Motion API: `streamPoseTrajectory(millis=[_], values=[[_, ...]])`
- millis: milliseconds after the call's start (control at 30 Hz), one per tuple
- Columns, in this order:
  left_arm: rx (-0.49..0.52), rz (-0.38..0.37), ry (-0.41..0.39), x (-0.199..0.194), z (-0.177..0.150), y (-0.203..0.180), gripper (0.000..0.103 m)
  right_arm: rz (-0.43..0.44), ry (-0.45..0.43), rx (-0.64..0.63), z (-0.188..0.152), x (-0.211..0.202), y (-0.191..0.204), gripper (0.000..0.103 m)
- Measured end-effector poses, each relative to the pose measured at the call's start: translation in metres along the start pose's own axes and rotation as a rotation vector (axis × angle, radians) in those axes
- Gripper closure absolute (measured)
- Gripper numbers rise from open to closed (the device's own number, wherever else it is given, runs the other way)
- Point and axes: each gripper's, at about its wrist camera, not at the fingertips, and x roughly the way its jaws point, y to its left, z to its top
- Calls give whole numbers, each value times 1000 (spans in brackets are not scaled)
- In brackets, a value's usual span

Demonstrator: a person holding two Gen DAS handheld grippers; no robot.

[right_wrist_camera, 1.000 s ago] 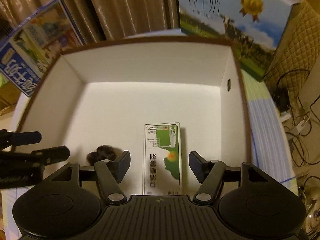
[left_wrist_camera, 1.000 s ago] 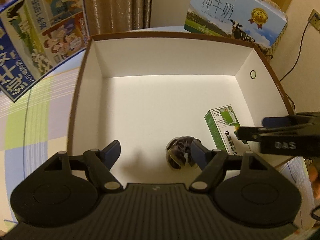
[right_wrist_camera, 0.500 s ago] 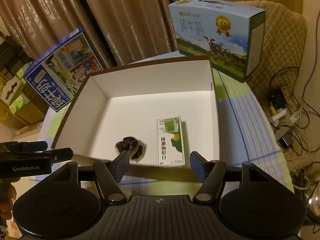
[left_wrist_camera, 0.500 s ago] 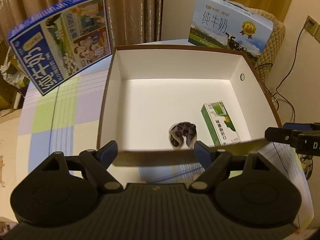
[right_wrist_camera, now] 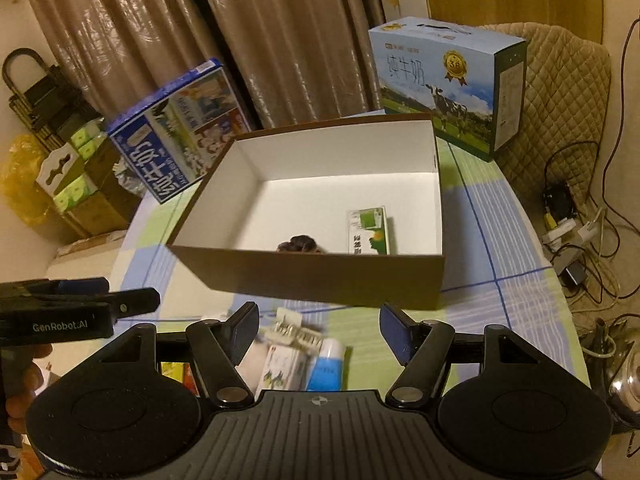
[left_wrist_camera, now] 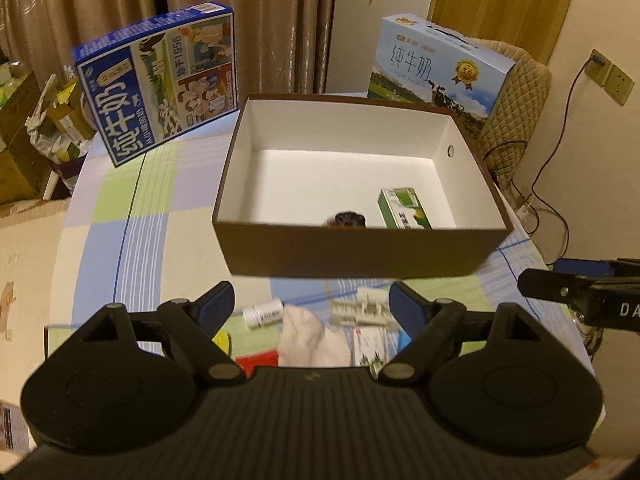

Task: Organize objects
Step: 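Withdraw both tools from the box back toward the table items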

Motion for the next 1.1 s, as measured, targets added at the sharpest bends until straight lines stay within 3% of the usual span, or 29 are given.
streamPoseTrajectory(millis=[433,1100], values=[[-16,1,37,-32,-55,-12,21,4,8,-35,-40,-33,4,39],[-45,25,92,-38,-93,-17,20,11,88,-52,-76,-34,0,39]])
